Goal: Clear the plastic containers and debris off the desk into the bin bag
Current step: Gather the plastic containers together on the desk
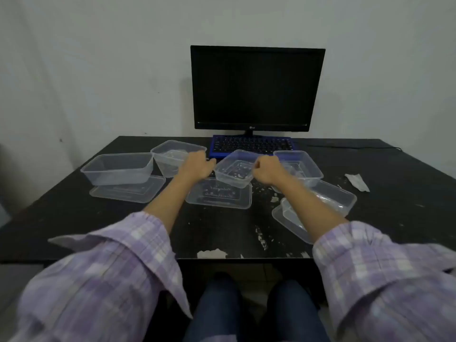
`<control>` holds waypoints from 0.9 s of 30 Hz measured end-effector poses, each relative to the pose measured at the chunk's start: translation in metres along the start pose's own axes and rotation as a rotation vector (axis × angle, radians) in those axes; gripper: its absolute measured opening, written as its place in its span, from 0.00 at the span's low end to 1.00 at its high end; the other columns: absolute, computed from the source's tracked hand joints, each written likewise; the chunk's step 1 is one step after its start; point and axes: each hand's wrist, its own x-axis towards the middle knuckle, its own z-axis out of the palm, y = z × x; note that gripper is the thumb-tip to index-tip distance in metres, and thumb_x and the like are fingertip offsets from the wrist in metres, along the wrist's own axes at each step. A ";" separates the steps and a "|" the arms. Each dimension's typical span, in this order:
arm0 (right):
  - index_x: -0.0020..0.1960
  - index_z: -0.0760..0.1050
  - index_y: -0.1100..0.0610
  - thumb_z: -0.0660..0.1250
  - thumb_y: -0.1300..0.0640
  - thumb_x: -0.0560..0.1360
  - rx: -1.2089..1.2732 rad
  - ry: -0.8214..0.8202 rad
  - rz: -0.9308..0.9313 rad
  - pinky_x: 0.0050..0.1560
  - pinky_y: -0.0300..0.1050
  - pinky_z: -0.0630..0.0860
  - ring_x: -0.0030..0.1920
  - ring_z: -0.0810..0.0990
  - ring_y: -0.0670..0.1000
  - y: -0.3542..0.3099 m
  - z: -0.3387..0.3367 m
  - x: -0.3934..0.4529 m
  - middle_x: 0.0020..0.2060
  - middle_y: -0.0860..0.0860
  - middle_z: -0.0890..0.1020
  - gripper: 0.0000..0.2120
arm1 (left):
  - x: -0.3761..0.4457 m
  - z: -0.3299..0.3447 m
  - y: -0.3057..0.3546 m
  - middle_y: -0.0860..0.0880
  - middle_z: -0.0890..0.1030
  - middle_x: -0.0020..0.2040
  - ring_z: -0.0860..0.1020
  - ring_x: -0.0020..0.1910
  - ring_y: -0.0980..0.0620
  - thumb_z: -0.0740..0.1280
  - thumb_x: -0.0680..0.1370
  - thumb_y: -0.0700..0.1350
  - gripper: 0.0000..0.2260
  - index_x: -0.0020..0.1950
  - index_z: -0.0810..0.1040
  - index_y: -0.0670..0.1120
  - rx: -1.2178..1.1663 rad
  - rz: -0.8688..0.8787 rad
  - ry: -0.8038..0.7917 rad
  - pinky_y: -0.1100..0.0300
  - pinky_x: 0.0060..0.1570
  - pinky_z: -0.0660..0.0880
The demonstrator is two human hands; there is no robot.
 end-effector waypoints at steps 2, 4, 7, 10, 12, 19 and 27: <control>0.36 0.71 0.60 0.61 0.59 0.75 -0.026 -0.025 0.059 0.37 0.43 0.67 0.35 0.73 0.52 0.002 0.012 -0.002 0.39 0.57 0.74 0.10 | -0.005 0.005 -0.014 0.41 0.76 0.40 0.73 0.41 0.46 0.60 0.79 0.45 0.12 0.37 0.72 0.42 -0.029 -0.070 -0.032 0.55 0.42 0.69; 0.49 0.75 0.63 0.62 0.56 0.75 -0.006 -0.069 0.100 0.41 0.45 0.69 0.46 0.78 0.58 0.006 0.025 -0.001 0.52 0.61 0.78 0.10 | -0.007 0.014 -0.029 0.43 0.75 0.42 0.74 0.43 0.47 0.60 0.79 0.45 0.10 0.43 0.74 0.41 -0.021 -0.151 -0.051 0.54 0.44 0.70; 0.53 0.75 0.63 0.61 0.58 0.75 -0.020 -0.097 0.102 0.43 0.46 0.68 0.52 0.77 0.61 0.006 0.031 -0.003 0.57 0.65 0.76 0.11 | -0.007 0.019 -0.041 0.41 0.77 0.47 0.75 0.45 0.46 0.61 0.79 0.46 0.12 0.53 0.75 0.37 -0.008 -0.192 -0.088 0.52 0.48 0.72; 0.51 0.75 0.62 0.61 0.60 0.75 -0.021 -0.087 0.123 0.44 0.46 0.69 0.49 0.76 0.59 0.006 0.034 -0.007 0.55 0.64 0.76 0.09 | -0.007 0.022 -0.048 0.40 0.78 0.49 0.77 0.47 0.44 0.61 0.78 0.46 0.12 0.51 0.76 0.38 0.018 -0.186 -0.097 0.50 0.49 0.75; 0.46 0.75 0.63 0.62 0.59 0.73 0.011 -0.079 0.113 0.44 0.46 0.72 0.46 0.77 0.57 0.008 0.036 -0.004 0.55 0.63 0.77 0.07 | -0.008 0.021 -0.048 0.42 0.77 0.43 0.76 0.42 0.46 0.62 0.78 0.46 0.10 0.42 0.75 0.40 0.062 -0.179 -0.072 0.51 0.45 0.75; 0.37 0.76 0.61 0.62 0.54 0.74 -0.004 -0.094 0.127 0.47 0.50 0.80 0.37 0.82 0.55 0.018 0.026 0.001 0.37 0.57 0.83 0.12 | -0.004 0.009 -0.059 0.47 0.69 0.29 0.70 0.32 0.49 0.61 0.78 0.44 0.17 0.29 0.67 0.45 0.112 -0.191 0.004 0.55 0.38 0.67; 0.60 0.71 0.58 0.69 0.62 0.72 -0.134 0.084 -0.043 0.53 0.51 0.76 0.54 0.76 0.57 0.019 0.020 0.013 0.58 0.58 0.74 0.18 | 0.014 0.024 -0.034 0.40 0.76 0.35 0.75 0.36 0.46 0.62 0.77 0.40 0.10 0.36 0.75 0.39 -0.107 -0.178 0.003 0.46 0.46 0.77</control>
